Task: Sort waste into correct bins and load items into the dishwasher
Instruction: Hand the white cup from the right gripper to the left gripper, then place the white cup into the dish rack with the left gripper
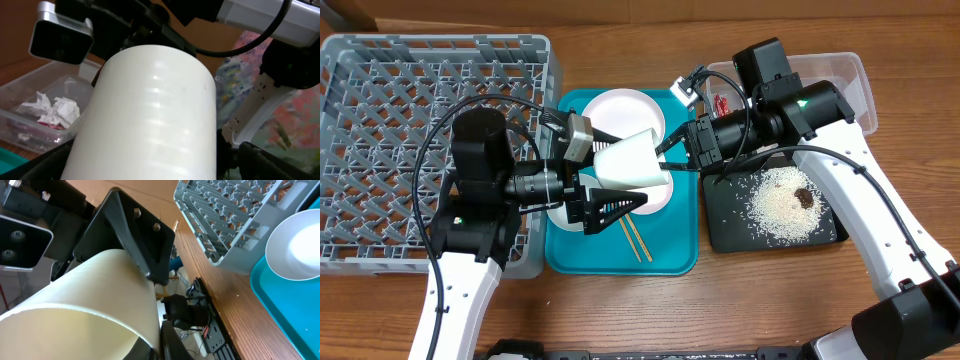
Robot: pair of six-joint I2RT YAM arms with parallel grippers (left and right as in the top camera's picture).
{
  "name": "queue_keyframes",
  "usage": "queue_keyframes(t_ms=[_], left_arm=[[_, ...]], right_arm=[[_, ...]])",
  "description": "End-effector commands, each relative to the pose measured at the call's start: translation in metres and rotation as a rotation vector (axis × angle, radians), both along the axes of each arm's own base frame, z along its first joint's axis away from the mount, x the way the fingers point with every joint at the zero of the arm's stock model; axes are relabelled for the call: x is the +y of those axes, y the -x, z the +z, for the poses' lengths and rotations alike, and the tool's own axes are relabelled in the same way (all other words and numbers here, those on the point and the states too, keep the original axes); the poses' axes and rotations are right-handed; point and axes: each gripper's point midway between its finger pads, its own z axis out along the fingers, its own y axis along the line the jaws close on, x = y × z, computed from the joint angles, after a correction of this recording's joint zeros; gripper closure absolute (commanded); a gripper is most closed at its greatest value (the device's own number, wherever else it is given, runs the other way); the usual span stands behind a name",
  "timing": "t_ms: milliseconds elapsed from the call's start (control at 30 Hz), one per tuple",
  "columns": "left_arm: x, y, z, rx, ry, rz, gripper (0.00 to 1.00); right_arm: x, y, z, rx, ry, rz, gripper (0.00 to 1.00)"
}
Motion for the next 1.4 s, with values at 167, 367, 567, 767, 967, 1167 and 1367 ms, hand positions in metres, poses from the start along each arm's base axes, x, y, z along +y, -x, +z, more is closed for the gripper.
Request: queue_keyframes(t_ms=[167,367,567,767,967,1167,1367], left_arm=[[-0.003,0.001,0.01,-0.03,0.008,-0.016,0.1],[-0.002,-0.006,0.007,-0.033,-0.009,0.024,0.36],[0.001,-0.015,0.003,-0.031,-0.033,0.079,0.46],[0.008,-0.031,-0.01,-0.003,-0.09,0.19,0.57],[0.026,-0.05,-0.037,0.073,-0.197,0.354,0.68],[0.083,-0.065,-0.088,0.211,-0.453,0.654,0.69],[0.17,-0.056,-0.103,0.418,-0.642,0.994,0.82]], right_arm=[[0.001,0.003,0.007,-0.007,-0.03,0.018,0.96],[0.001,0.004,0.007,-0.002,-0.028,0.018,0.96],[0.001,0.004,0.006,-0.004,-0.024,0.016,0.96],[-0.005,-0.011,-0.017,-0.048,0.106,-0.057,0.85],[-0.043,-0.052,-0.051,-0.089,0.333,-0.251,0.78],[-0.14,-0.093,-0.093,-0.054,0.674,-0.545,0.77],[-0.226,-0.075,-0.124,0.062,1.029,-0.669,0.77]])
